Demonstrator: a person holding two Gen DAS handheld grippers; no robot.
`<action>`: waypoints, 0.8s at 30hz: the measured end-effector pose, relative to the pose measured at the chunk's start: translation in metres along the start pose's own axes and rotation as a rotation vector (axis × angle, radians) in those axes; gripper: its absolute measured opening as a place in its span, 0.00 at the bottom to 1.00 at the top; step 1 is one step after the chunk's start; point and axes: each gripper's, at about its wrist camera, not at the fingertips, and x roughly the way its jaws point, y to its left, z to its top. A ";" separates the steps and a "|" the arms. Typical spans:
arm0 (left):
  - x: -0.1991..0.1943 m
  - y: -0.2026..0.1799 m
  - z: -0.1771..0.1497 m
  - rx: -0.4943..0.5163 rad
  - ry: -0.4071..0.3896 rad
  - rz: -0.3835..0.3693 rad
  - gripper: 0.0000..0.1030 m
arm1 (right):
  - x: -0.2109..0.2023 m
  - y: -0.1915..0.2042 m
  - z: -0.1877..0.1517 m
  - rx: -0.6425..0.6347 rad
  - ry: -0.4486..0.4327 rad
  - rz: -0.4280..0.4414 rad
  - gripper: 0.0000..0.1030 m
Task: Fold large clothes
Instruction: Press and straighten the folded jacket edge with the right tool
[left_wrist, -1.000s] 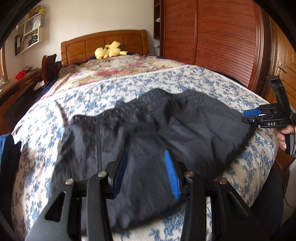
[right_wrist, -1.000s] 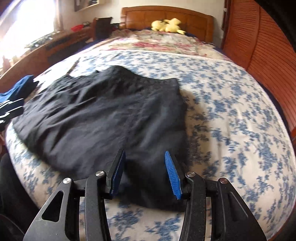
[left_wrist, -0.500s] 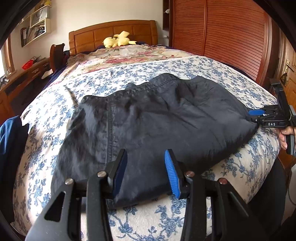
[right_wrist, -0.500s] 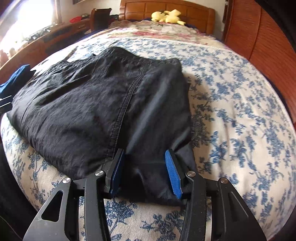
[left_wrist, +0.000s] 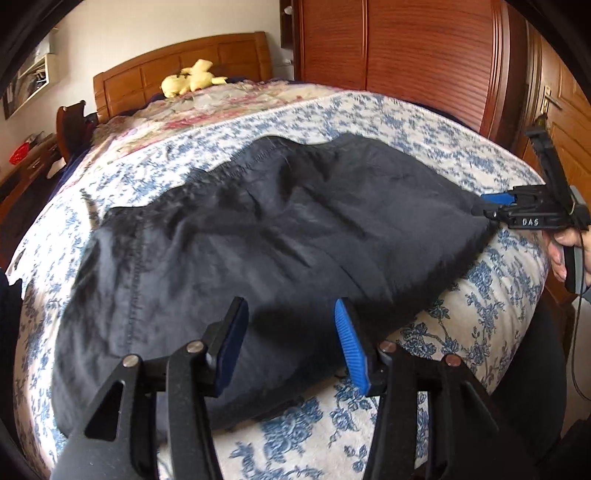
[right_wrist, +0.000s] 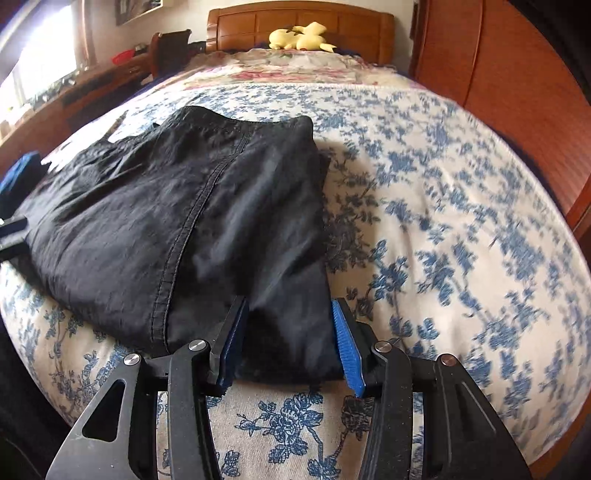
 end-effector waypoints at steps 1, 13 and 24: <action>0.003 0.000 0.000 0.001 0.005 -0.001 0.50 | 0.002 -0.001 -0.001 0.004 0.001 0.005 0.47; 0.013 0.005 -0.003 -0.019 0.026 0.002 0.58 | 0.019 0.001 -0.003 0.011 0.009 0.017 0.50; 0.015 0.004 -0.003 -0.014 0.032 -0.001 0.59 | 0.006 0.000 -0.002 -0.015 -0.016 -0.002 0.47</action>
